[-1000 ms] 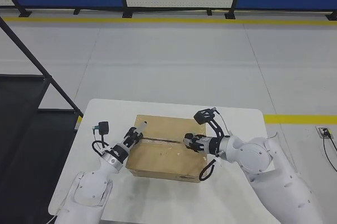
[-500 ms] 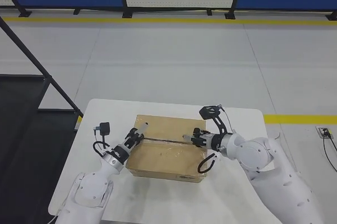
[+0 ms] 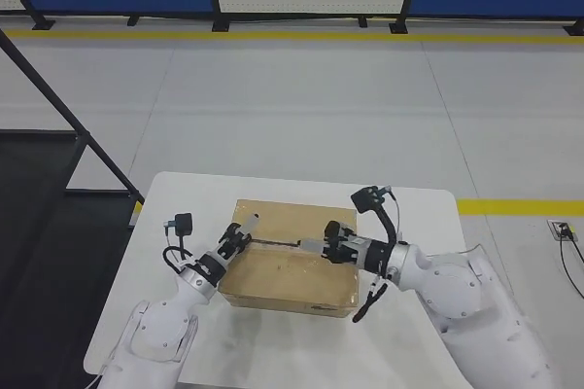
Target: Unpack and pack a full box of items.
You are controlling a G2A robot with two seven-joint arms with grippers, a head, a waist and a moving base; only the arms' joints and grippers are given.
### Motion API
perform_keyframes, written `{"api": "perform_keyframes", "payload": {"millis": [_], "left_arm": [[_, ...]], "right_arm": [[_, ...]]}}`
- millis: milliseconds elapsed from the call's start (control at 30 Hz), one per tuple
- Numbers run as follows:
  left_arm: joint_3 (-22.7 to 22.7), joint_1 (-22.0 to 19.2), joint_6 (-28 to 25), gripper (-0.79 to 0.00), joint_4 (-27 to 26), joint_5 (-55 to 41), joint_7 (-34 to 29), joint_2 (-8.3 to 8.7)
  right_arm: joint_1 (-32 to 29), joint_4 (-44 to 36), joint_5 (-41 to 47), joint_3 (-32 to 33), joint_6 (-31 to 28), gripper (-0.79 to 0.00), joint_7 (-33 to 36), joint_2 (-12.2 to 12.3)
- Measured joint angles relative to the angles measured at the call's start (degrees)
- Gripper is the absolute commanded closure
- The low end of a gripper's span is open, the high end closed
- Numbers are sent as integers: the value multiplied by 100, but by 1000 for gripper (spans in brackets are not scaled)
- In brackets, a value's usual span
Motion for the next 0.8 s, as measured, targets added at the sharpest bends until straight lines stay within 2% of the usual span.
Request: {"api": "perform_keyframes", "payload": {"millis": [100, 333, 800], "left_arm": [[7, -4, -13, -785, 7, -12, 3, 0], [19, -17, -30, -785, 25, -23, -17, 3], [34, -11, -49, -785, 15, -27, -24, 11]], "right_arm": [[393, 537, 217, -328, 143, 0, 158, -92], [1078, 1614, 562, -900, 74, 0, 254, -288], [1411, 2380, 741, -991, 511, 0, 693, -357]]}}
